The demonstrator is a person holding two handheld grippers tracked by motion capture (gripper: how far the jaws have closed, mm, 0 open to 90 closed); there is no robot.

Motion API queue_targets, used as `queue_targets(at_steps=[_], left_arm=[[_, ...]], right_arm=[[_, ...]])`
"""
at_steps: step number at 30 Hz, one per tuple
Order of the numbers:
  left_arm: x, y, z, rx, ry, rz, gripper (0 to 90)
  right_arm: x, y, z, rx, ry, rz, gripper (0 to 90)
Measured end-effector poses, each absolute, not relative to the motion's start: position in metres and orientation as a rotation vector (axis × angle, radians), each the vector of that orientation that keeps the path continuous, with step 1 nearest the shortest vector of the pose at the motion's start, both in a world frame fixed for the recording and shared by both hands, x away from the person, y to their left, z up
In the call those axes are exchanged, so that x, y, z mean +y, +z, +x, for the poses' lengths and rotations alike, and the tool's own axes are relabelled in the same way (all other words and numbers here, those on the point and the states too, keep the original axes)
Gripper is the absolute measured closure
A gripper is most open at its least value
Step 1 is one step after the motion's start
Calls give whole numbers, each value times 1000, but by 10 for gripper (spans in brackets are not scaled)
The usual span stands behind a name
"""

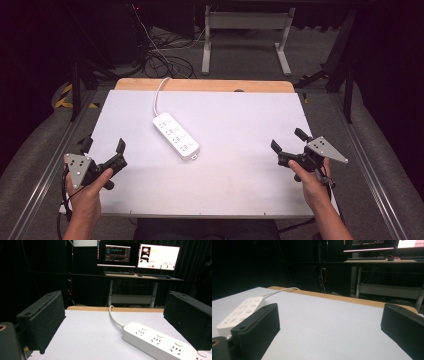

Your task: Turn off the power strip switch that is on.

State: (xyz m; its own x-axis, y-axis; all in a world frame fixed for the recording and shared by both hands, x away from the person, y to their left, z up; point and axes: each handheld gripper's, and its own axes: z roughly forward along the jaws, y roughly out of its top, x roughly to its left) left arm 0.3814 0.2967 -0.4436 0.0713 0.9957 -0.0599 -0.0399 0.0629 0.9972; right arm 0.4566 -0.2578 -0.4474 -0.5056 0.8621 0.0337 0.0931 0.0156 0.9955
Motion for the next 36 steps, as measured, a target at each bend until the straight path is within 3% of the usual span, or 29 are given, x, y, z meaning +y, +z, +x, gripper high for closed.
queue_targets(at_steps=[11,15,27,28,29,31,36], left_arm=[[295,-442,385,1190,1141,1154,80],[297,-438,382,1225,1123,1150,301],[302,-435,376,1246,1126,1140,729],[302,-435,375,1255,1111,1144,729],[302,-434,375,1281,1086,1156,819],[305,-433,375,1282,1073,1185,899],[308,-428,374,1274,1034,1206,900]], right_arm=[[-260,-447,454,1665,1551,981,25],[-258,-447,453,1674,1557,977,27],[-255,-447,453,1697,1569,973,27],[-255,-447,453,1697,1569,973,27],[-255,-448,454,1701,1570,968,28],[-254,-448,454,1702,1574,965,28],[-254,-448,454,1705,1577,967,28]])
